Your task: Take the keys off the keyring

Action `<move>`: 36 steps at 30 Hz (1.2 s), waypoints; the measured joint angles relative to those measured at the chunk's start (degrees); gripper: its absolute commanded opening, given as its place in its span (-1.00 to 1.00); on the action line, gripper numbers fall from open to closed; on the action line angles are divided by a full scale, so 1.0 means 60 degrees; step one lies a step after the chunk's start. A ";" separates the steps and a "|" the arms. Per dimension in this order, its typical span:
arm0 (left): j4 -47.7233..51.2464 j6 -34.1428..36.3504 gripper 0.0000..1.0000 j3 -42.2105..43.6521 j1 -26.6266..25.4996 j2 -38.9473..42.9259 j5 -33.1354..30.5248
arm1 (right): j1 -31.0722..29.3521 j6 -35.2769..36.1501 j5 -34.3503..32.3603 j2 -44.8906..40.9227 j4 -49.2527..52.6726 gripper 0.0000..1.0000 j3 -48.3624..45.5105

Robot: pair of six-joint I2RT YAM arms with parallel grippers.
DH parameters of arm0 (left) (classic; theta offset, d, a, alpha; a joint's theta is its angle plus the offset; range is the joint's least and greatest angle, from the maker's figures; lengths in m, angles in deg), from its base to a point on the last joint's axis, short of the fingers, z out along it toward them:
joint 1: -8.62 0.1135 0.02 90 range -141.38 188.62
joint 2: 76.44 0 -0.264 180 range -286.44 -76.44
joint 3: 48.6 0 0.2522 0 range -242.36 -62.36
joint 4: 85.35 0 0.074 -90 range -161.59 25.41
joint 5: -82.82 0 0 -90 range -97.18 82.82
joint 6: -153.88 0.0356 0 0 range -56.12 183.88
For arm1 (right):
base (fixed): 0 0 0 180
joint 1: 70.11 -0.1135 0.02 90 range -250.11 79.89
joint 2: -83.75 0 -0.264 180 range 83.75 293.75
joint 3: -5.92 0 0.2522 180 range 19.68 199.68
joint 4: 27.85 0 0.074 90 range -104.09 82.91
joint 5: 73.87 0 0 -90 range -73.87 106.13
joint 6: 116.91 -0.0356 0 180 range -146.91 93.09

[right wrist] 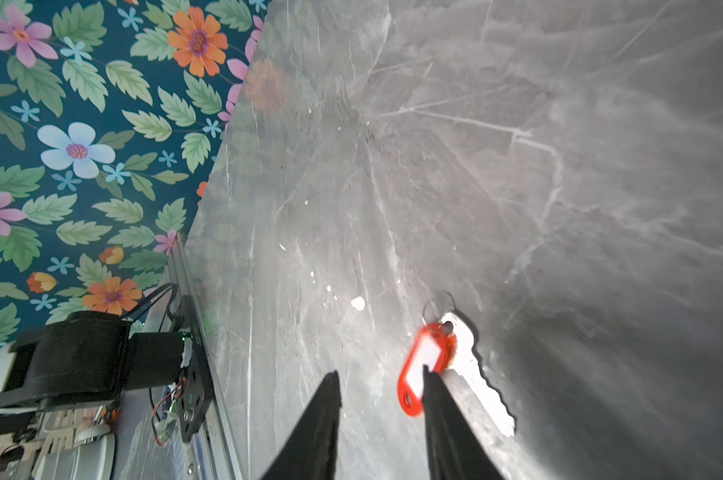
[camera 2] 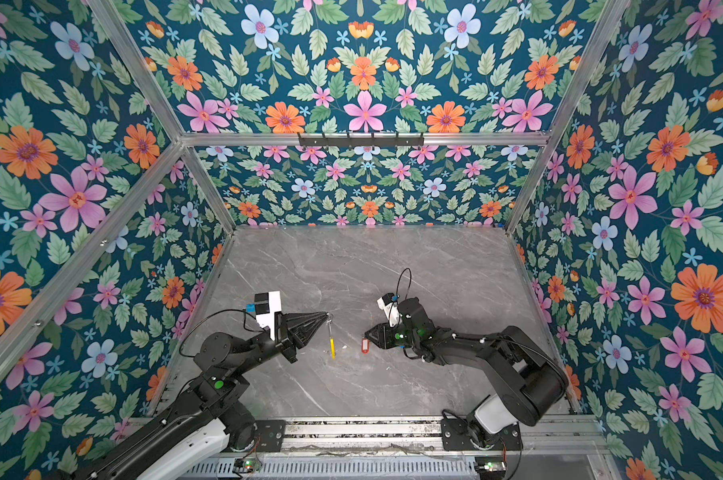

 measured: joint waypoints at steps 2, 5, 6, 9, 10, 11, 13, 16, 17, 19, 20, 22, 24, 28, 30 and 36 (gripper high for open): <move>0.0033 0.0004 -1.00 -0.0004 0.0000 -0.0007 -0.0026 | 0.0000 0.0011 -0.0240 -0.0543 0.0240 -0.20 0.0076; 0.0127 0.0004 -1.00 -0.0051 0.0000 -0.0047 -0.0106 | -0.0015 0.0076 -0.0659 -0.1785 0.0721 -0.18 0.0124; 0.0157 0.0004 -1.00 -0.0073 0.0000 -0.0076 -0.0131 | -0.0040 0.0091 -0.0812 -0.2313 0.0903 -0.18 0.0138; 0.0259 0.0007 -1.00 -0.0142 0.0000 -0.0127 -0.0229 | -0.0321 0.0270 -0.1220 -0.3734 0.1424 -0.12 0.0346; 0.0302 0.0007 -1.00 -0.0186 0.0000 -0.0157 -0.0302 | -0.0499 0.0372 -0.1355 -0.4182 0.1632 -0.10 0.0499; 0.0331 0.0011 -1.00 -0.0229 0.0000 -0.0197 -0.0386 | -0.0739 0.0532 -0.1490 -0.4641 0.1854 -0.09 0.0721; 0.0339 0.0022 -1.00 -0.0299 0.0000 -0.0291 -0.0535 | -0.1188 0.0827 -0.1687 -0.5319 0.2131 -0.04 0.1126; 0.0379 0.0036 -1.00 -0.0412 0.0000 -0.0517 -0.0867 | -0.2022 0.1355 -0.2040 -0.5701 0.2448 -0.01 0.1785; 0.0408 0.0036 -1.00 -0.0452 0.0000 -0.0597 -0.0940 | -0.2306 0.1559 -0.2193 -0.5632 0.2597 -0.01 0.2029; 0.0412 0.0036 -1.00 -0.0543 0.0000 -0.0754 -0.1086 | -0.2878 0.1971 -0.2401 -0.5282 0.2841 0.00 0.2528; 0.0412 0.0033 -1.00 -0.0608 0.0000 -0.0860 -0.1140 | -0.3180 0.2211 -0.2579 -0.5020 0.2951 -0.01 0.2779; 0.0419 0.0033 -1.00 -0.0696 0.0000 -0.0980 -0.1177 | -0.3519 0.2608 -0.2834 -0.4459 0.3177 0.00 0.3140; 0.0419 0.0033 -1.00 -0.0769 0.0000 -0.1038 -0.1220 | -0.3588 0.2849 -0.3096 -0.4051 0.3523 0.01 0.3351; 0.0419 0.0025 -1.00 -0.0834 0.0000 -0.1093 -0.1253 | -0.3639 0.3107 -0.3417 -0.3461 0.3727 -0.01 0.3690; 0.0419 0.0011 -1.00 -0.0852 -0.0004 -0.1093 -0.1264 | -0.3650 0.3173 -0.3450 -0.3333 0.3789 -0.04 0.3719; 0.0419 -0.0004 -1.00 -0.0889 -0.0004 -0.1177 -0.1290 | -0.3650 0.3238 -0.3679 -0.3093 0.3912 -0.10 0.3738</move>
